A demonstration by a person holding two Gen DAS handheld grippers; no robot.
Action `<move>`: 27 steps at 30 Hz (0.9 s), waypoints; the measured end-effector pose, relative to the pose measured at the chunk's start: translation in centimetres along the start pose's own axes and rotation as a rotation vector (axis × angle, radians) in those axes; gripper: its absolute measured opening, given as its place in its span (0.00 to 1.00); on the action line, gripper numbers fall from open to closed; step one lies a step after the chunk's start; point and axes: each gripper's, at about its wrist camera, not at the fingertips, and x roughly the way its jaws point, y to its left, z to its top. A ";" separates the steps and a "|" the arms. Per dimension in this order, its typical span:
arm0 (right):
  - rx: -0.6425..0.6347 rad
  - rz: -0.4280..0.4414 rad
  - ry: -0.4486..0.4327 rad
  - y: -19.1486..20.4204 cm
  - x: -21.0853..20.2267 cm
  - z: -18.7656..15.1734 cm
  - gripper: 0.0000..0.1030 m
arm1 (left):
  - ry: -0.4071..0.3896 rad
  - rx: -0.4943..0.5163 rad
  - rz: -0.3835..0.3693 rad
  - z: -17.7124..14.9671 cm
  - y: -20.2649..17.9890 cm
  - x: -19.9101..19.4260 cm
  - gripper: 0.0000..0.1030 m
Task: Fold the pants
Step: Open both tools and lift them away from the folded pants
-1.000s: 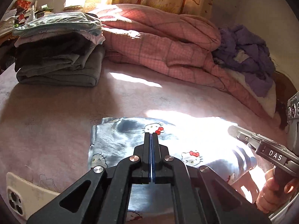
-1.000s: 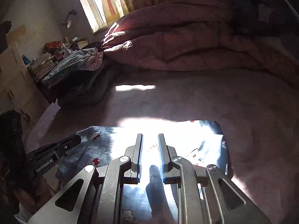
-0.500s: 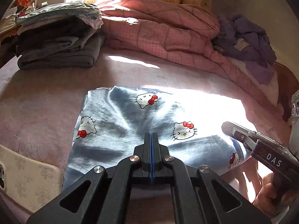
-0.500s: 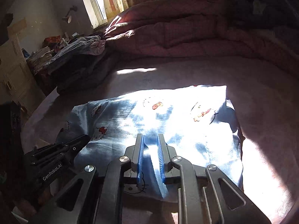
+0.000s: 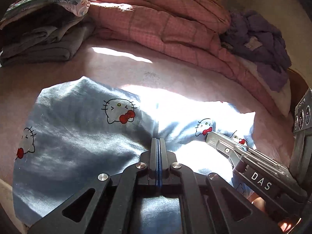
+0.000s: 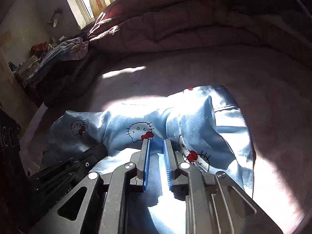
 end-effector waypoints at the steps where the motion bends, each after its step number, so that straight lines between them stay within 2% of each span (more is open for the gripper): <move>1: -0.006 0.004 0.000 0.0 0.0 0.0 0.16 | -0.006 -0.003 -0.013 0.0 0.1 -0.2 0.00; 4: -0.020 0.013 -0.018 0.2 -0.7 0.1 0.16 | -0.038 0.015 -0.035 -0.2 0.1 -1.5 0.00; 8: -0.033 0.062 -0.077 0.6 -4.0 -0.4 0.16 | -0.132 0.056 -0.019 -0.4 0.0 -5.1 0.00; 12: -0.098 0.002 -0.151 2.1 -7.2 -1.3 0.16 | -0.212 0.061 -0.014 -1.1 0.7 -8.8 0.00; 16: -0.122 -0.029 -0.164 3.2 -9.2 -2.3 0.16 | -0.291 0.131 0.046 -2.6 0.5 -11.9 0.00; 20: -0.171 -0.109 -0.216 4.3 -11.4 -3.8 0.16 | -0.275 0.121 0.027 -3.7 1.4 -13.0 0.00; 27: -0.209 -0.137 -0.189 5.6 -12.8 -6.3 0.18 | -0.264 0.128 0.063 -5.9 2.0 -14.0 0.04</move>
